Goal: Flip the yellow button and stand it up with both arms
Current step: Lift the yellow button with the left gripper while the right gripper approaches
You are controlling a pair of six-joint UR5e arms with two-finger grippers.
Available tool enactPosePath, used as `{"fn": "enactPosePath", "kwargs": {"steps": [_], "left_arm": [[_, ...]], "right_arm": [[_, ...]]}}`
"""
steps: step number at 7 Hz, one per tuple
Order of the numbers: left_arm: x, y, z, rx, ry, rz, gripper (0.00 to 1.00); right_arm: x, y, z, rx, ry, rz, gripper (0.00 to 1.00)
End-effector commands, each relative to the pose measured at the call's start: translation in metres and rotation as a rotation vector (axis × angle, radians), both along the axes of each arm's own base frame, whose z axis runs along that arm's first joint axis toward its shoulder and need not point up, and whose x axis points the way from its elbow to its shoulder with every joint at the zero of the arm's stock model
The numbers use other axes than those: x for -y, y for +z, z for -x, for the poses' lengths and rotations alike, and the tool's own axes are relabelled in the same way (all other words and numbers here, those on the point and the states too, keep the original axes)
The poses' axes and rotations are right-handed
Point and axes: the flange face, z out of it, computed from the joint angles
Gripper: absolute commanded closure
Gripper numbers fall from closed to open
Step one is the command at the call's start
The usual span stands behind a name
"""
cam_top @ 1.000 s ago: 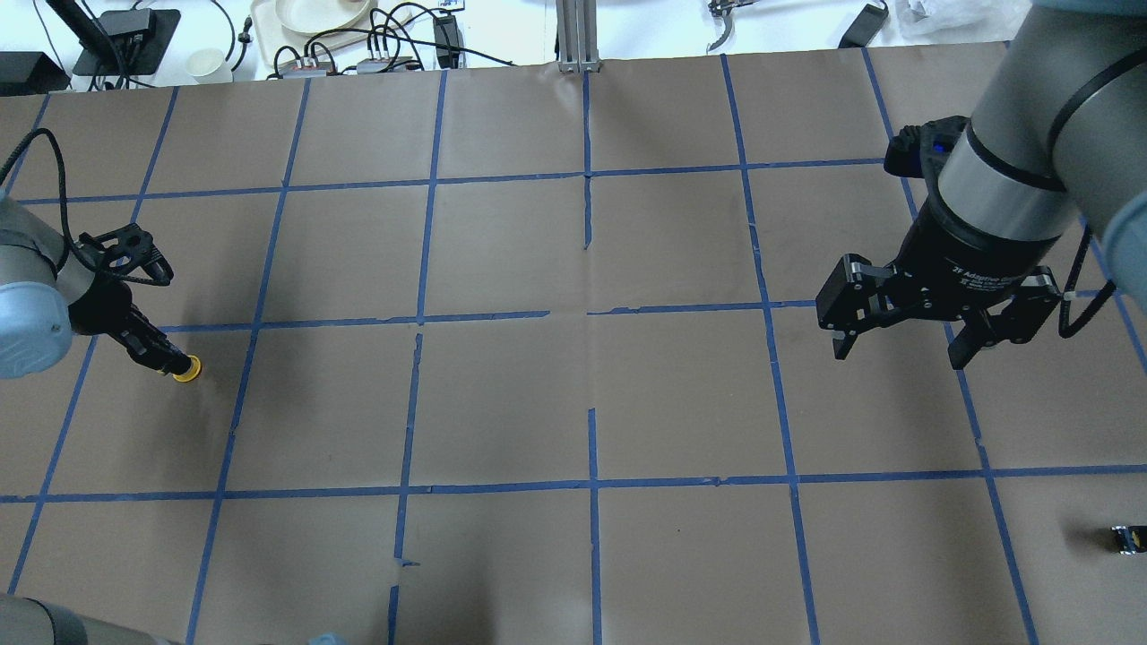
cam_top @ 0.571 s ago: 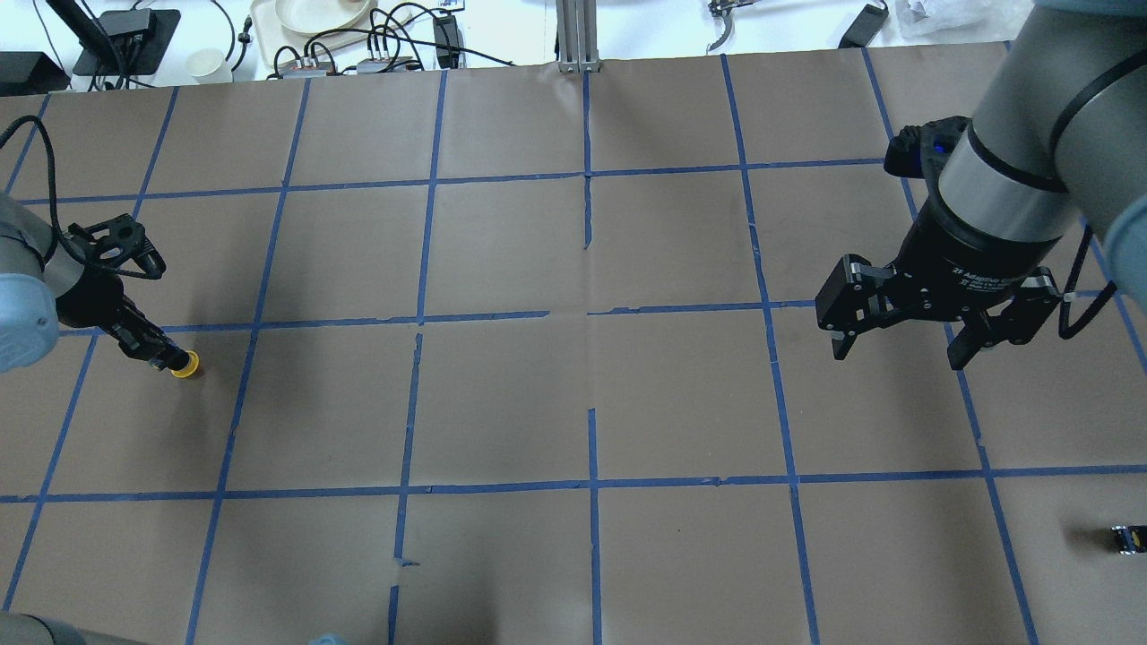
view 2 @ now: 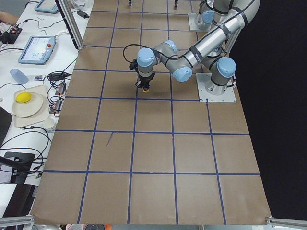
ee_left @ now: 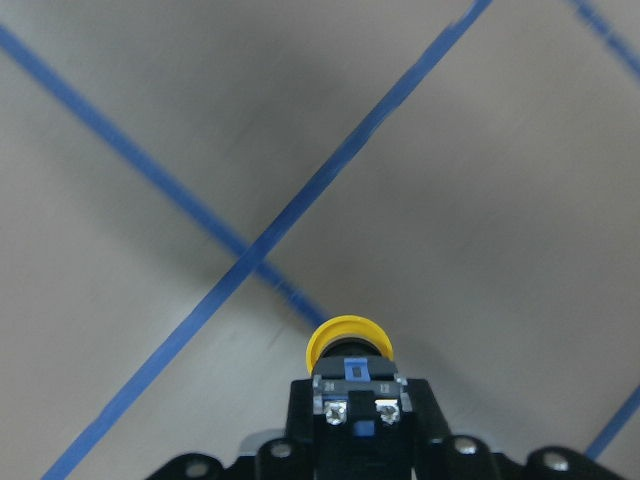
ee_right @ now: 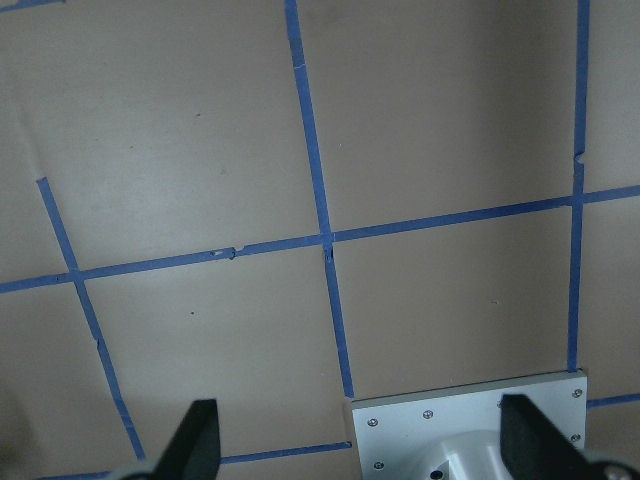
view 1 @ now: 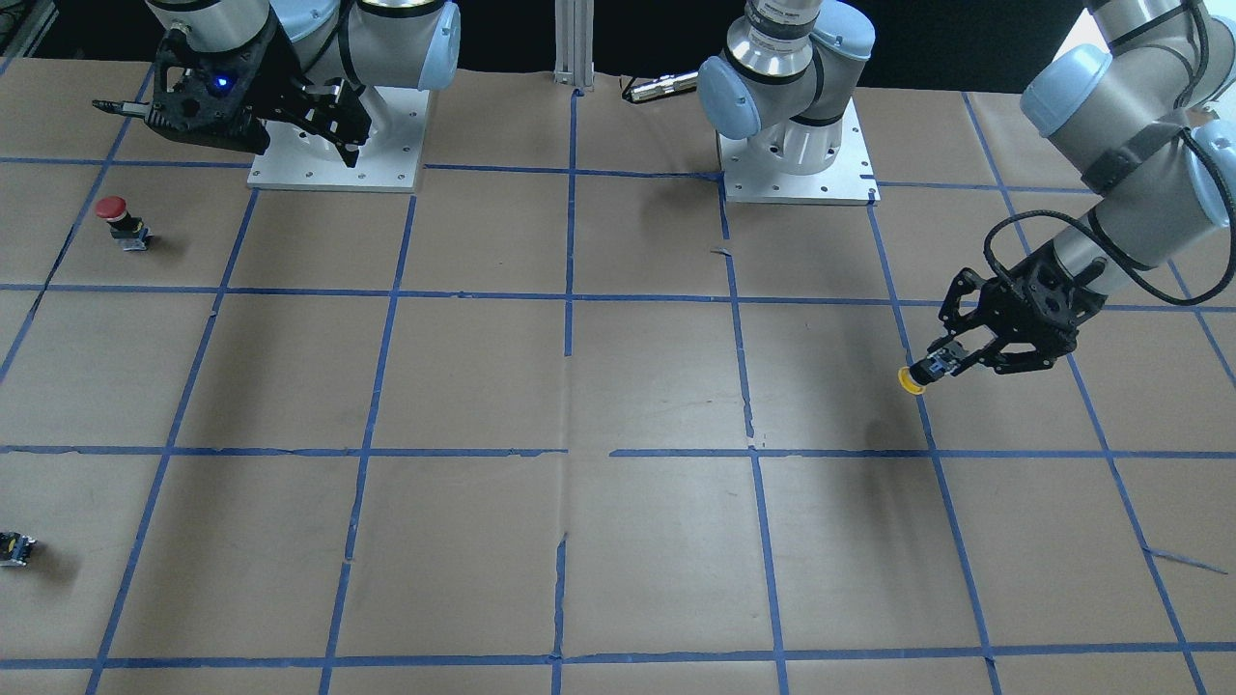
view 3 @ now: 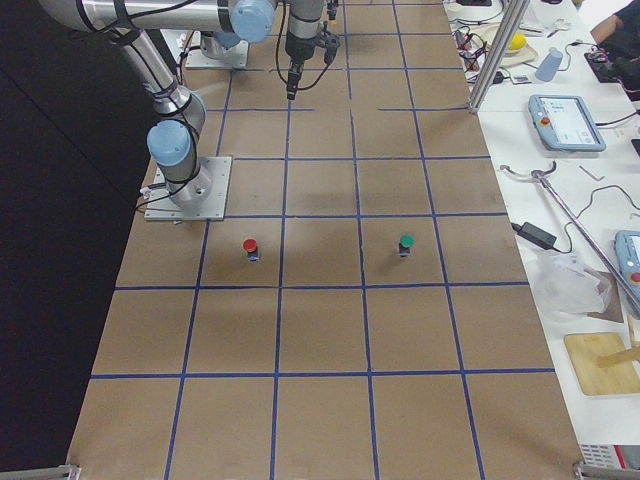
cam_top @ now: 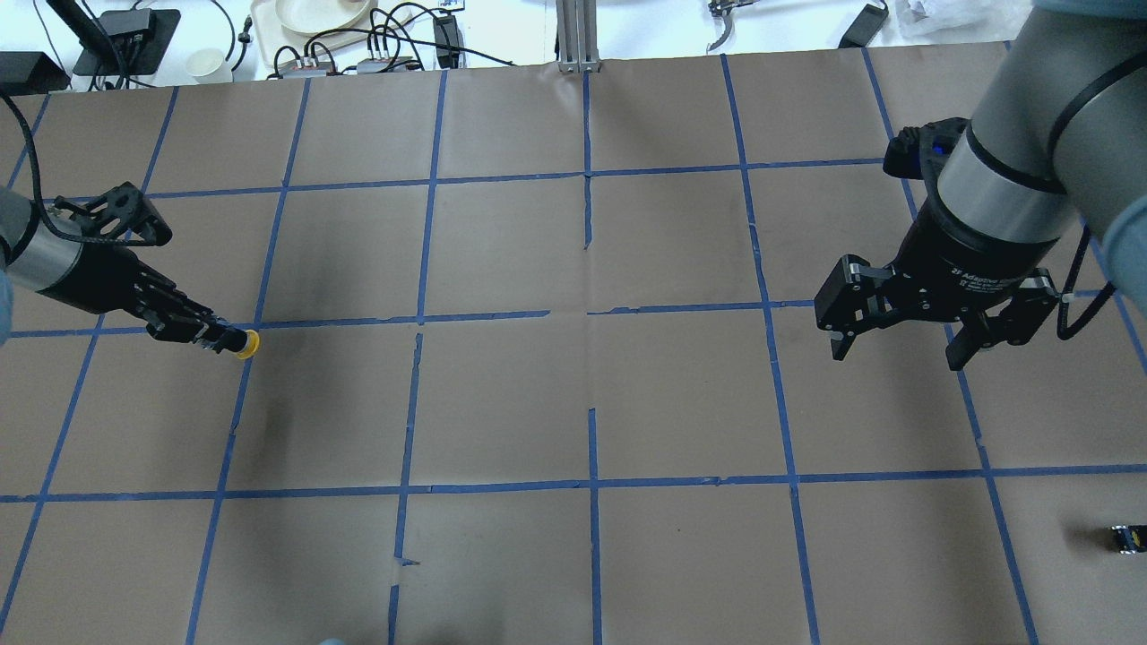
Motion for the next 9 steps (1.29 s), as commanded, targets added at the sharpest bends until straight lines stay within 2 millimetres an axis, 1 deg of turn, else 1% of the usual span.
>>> {"fn": "enactPosePath", "kwargs": {"steps": [1,3,4,5,6,7,8,9], "left_arm": [[-0.006,0.033,0.068,-0.284,0.089,-0.028,0.95],[-0.006,0.058,0.124,-0.479,0.254,-0.091,0.95],[-0.007,0.068,0.161,-0.598,0.325,-0.153,0.95],[-0.006,0.079,0.192,-0.731,0.427,-0.255,0.96],[-0.011,0.093,0.222,-0.812,0.495,-0.36,0.97],[-0.016,0.105,0.244,-0.888,0.531,-0.44,0.97],[-0.021,0.112,0.256,-0.929,0.55,-0.488,0.97],[-0.022,0.115,0.268,-0.992,0.567,-0.555,0.97]], "right_arm": [[-0.001,0.0,0.0,0.002,-0.005,-0.003,0.0],[-0.004,0.005,-0.005,0.04,-0.02,0.014,0.0],[0.003,0.01,-0.017,0.168,-0.046,0.032,0.0],[0.007,0.013,-0.024,0.264,-0.123,0.031,0.0],[0.012,0.014,-0.034,0.374,-0.224,0.01,0.0],[0.022,0.019,-0.044,0.485,-0.373,-0.012,0.0],[0.032,0.021,-0.046,0.508,-0.436,-0.024,0.0],[0.041,0.021,-0.045,0.506,-0.456,-0.037,0.0]]}}
